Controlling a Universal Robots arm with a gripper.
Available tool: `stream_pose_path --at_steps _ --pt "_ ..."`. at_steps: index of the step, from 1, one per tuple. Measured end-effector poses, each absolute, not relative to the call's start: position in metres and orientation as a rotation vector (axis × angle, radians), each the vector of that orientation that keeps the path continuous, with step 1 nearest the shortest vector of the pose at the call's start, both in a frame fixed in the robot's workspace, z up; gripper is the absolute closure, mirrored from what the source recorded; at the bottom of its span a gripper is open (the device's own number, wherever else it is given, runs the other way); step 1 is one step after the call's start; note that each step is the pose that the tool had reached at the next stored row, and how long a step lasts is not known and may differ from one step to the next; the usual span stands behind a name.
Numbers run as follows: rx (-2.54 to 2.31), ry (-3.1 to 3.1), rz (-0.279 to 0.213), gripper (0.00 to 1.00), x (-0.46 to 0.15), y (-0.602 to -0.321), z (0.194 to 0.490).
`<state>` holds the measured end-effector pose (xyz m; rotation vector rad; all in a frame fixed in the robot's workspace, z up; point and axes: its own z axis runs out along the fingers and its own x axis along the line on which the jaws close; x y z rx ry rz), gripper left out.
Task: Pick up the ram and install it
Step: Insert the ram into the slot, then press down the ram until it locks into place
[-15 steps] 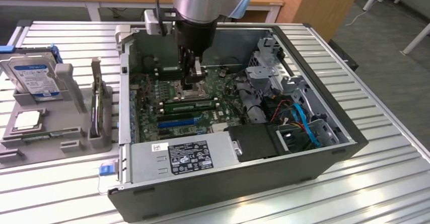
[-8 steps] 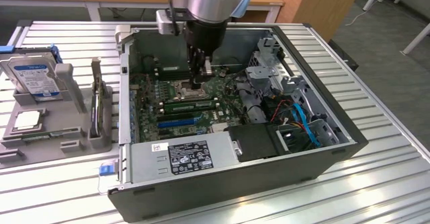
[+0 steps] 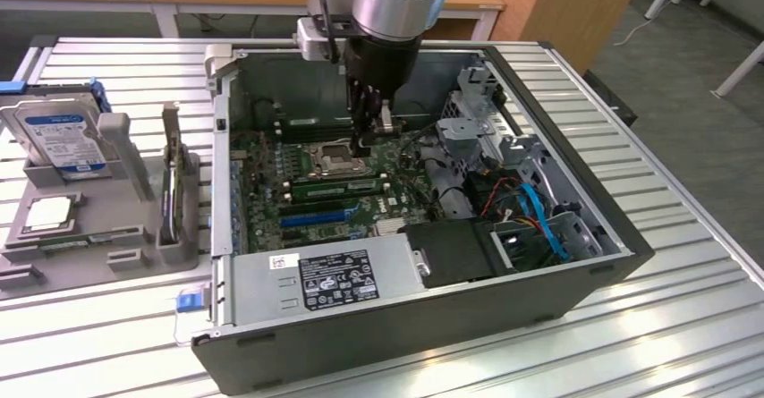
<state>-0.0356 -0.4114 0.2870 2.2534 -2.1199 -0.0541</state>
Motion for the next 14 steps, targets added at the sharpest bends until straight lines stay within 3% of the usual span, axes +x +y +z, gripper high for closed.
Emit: stream_pose_path --at_steps 2,4,14 --pt "2.253 -2.12 -0.054 0.81 -0.0356 -0.4114 0.287" --pt "2.253 -2.12 -0.054 0.9 -0.0356 -0.4113 0.287" --pt "2.253 -2.12 -0.054 0.9 -0.0356 -0.4114 0.287"
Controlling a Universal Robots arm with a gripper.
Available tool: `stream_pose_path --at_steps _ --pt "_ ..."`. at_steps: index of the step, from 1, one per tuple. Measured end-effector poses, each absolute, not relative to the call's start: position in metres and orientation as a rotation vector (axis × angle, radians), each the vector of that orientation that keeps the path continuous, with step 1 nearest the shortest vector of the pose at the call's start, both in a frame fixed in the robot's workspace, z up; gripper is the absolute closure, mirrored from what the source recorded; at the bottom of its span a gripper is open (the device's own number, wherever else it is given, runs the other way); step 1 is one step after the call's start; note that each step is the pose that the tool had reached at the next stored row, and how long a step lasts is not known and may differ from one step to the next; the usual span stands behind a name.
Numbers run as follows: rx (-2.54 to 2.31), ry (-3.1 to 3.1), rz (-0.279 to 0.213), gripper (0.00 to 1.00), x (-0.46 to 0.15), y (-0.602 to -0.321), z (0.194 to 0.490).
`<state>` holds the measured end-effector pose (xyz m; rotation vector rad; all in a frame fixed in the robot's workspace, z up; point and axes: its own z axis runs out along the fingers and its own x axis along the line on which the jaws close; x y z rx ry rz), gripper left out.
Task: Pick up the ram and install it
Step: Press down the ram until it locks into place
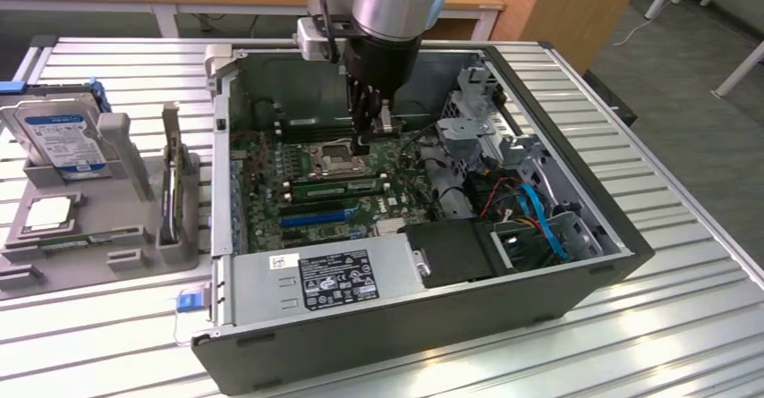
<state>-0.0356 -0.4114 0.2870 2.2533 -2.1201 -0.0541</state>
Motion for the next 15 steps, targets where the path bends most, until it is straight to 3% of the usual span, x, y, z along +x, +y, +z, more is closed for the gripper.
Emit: stream_pose_path --at_steps 15 --pt "2.257 -2.118 -0.056 0.9 -0.002 -0.411 0.286"
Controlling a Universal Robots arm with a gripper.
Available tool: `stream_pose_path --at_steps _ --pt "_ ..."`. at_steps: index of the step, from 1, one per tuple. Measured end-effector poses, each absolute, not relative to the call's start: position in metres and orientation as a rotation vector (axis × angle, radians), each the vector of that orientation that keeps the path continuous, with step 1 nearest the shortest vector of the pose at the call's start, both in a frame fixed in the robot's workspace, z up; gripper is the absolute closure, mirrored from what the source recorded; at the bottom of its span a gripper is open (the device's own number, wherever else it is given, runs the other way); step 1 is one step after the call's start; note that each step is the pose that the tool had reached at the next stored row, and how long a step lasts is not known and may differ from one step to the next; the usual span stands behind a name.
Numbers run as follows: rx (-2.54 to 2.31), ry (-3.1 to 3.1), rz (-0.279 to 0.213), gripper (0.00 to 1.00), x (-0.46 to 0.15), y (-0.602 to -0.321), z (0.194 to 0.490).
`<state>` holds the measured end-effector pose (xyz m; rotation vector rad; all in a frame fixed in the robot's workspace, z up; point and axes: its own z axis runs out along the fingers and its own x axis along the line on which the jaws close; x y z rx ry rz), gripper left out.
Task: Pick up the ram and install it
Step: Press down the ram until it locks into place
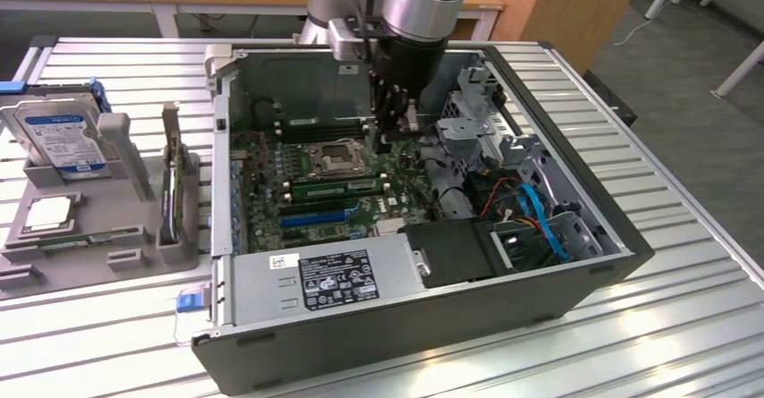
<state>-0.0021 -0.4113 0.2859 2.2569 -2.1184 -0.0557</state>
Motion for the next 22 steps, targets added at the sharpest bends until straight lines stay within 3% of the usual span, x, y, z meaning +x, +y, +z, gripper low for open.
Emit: stream_pose_path --at_steps 22 --pt "2.257 -2.118 -0.055 0.9 -0.002 -0.411 0.246"
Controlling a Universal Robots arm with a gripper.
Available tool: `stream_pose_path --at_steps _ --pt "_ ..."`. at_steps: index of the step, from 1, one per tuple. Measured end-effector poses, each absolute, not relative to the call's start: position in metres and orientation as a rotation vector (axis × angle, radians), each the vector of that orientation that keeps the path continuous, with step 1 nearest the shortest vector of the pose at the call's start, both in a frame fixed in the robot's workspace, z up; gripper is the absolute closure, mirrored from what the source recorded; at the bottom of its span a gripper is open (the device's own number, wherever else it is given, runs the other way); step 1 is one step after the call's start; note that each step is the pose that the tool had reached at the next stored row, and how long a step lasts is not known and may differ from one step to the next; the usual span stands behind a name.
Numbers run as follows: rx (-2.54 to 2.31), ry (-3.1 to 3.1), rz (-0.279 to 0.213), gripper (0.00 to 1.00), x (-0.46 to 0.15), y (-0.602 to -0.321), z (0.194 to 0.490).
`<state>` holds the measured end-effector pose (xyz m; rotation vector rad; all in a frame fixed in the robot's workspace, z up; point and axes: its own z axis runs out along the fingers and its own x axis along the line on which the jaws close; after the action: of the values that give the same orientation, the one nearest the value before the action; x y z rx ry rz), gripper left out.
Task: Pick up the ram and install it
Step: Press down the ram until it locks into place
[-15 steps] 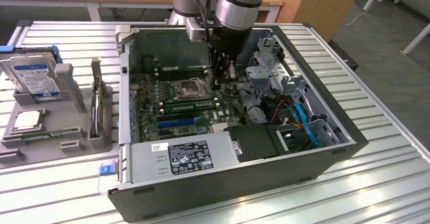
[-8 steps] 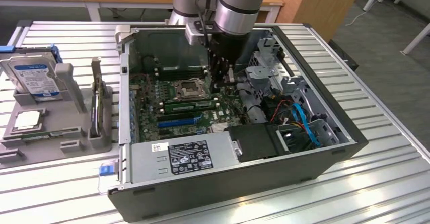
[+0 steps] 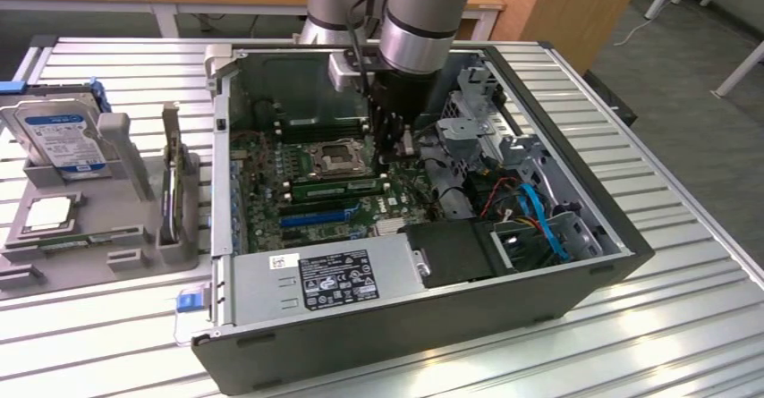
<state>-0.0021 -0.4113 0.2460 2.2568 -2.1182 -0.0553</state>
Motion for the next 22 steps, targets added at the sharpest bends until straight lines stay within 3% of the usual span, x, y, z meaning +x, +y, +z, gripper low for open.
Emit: stream_pose_path --at_steps 14,22 --pt "2.255 -2.117 -0.053 0.9 -0.002 -0.414 0.222" --pt "2.256 -2.123 -0.044 0.9 -0.013 -0.413 0.239"
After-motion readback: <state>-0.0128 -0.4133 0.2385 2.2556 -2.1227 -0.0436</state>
